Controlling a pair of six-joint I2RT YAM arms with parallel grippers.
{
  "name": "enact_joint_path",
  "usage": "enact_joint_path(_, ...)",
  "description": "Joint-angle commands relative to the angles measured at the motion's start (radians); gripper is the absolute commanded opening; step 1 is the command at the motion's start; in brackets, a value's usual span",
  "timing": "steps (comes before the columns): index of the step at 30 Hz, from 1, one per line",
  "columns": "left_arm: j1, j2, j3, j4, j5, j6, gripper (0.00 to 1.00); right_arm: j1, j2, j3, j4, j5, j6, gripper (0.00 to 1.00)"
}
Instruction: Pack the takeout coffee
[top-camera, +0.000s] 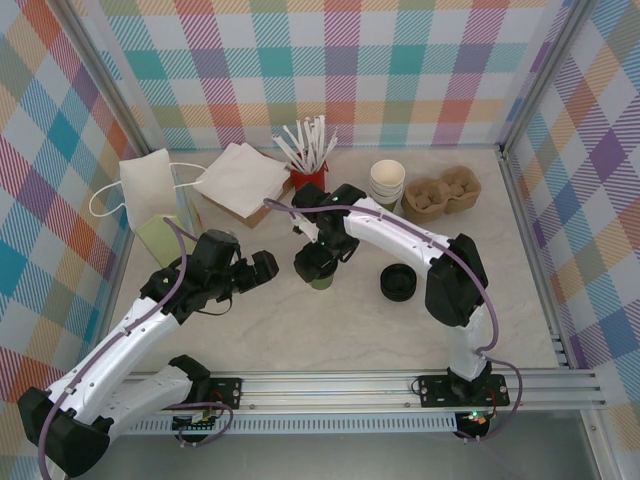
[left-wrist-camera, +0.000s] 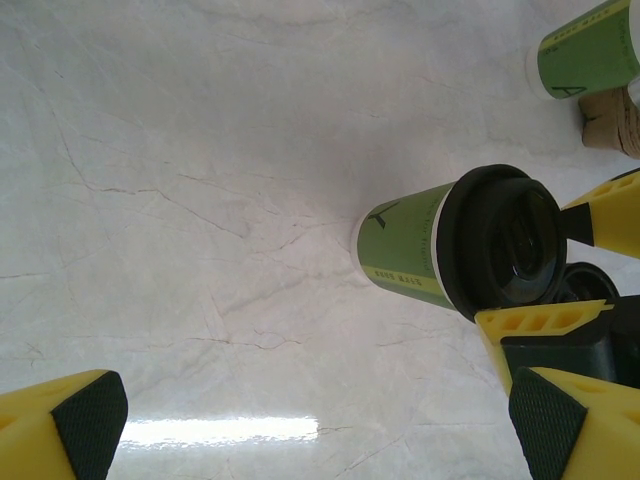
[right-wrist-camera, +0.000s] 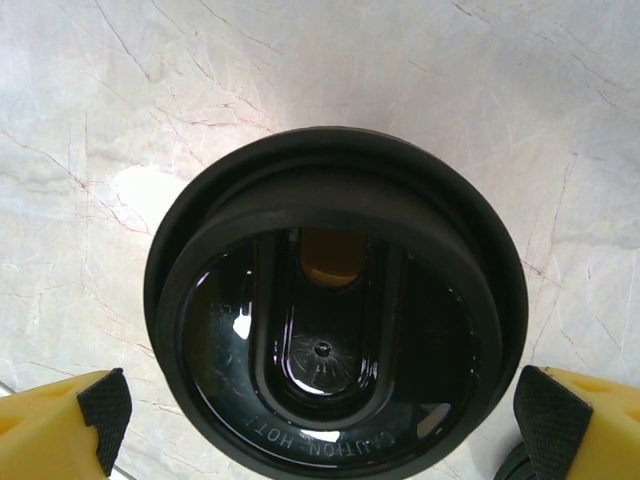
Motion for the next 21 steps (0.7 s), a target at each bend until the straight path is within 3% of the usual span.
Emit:
enact_joint_path(1, 0.013, 0.004, -0.016, -0.008, -0.005, -0.009, 1.0, 0.005, 0.023, 0.031, -0.008, -0.028, -0.011, 1.0)
enact_joint_path(21, 0.013, 0.008, -0.017, -0.015, -0.014, -0.002, 1.0, 0.004, 0.114, 0.028, 0.006, -0.016, -0.028, 0.97)
